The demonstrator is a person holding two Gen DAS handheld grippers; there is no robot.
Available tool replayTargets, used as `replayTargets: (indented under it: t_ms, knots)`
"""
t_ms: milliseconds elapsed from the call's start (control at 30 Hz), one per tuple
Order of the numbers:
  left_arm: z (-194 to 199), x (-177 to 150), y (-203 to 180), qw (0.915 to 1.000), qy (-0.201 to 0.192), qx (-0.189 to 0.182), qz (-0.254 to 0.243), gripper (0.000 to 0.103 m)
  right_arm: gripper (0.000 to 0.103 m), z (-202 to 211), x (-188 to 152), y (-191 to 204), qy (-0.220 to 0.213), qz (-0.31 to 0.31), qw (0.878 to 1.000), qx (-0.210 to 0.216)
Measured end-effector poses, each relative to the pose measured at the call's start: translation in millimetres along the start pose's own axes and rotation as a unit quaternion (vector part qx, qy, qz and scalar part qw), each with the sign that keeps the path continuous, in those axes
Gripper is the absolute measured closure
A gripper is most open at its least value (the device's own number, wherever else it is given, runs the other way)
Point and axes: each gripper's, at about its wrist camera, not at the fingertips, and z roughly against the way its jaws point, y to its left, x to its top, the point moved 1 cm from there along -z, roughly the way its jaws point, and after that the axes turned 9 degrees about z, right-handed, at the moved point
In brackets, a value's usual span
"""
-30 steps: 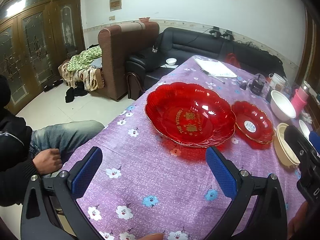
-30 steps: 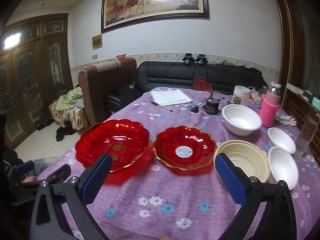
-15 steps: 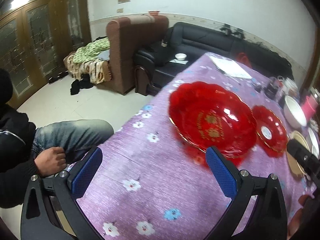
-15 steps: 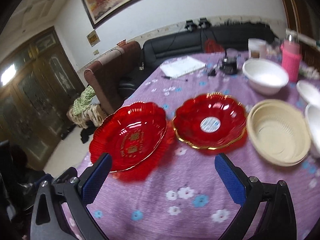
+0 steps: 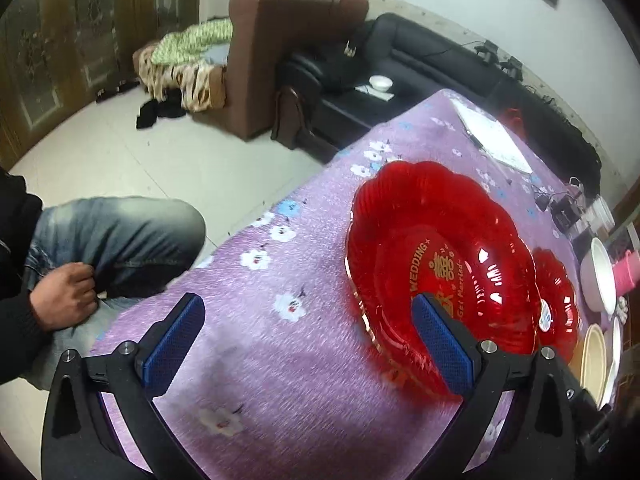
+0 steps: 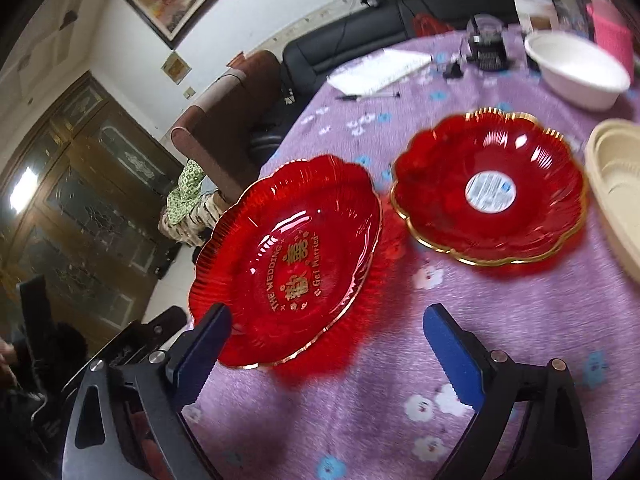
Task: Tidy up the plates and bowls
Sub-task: 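Reach the left gripper to the large red wedding plate rim and close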
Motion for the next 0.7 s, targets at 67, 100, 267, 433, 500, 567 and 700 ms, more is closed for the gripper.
replayTargets:
  t_ms: [67, 100, 267, 433, 500, 567, 700]
  knots:
    - [-5, 2, -2, 1.0, 0.008, 0.0, 0.006, 0.0, 0.009, -6, 2, -4, 0.008, -0.017, 1.0, 0.006]
    - [-8, 3, -3, 0.9999, 0.013, 0.002, 0.008, 0.0, 0.01, -10, 2, -7, 0.012, -0.029, 0.999, 0.008]
    - [-21, 8, -4, 0.9993, 0.028, 0.01, 0.024, 0.0, 0.014, -24, 2, -17, 0.024, -0.067, 0.997, 0.018]
    - [-34, 14, 0, 0.997, 0.056, -0.005, 0.053, 0.0, 0.02, -36, 1, -21, 0.03, -0.089, 0.995, 0.031]
    - [-35, 15, -1, 0.9965, 0.062, -0.01, 0.056, 0.005, 0.021, -37, 2, -23, 0.03, -0.094, 0.995, 0.034]
    - [-35, 14, -4, 0.9963, 0.066, -0.012, 0.055, 0.017, 0.024, -38, 3, -24, 0.027, -0.096, 0.994, 0.035]
    - [-35, 12, -13, 0.9976, 0.061, -0.005, 0.033, 0.044, 0.03, -37, 3, -30, 0.019, -0.115, 0.992, 0.046]
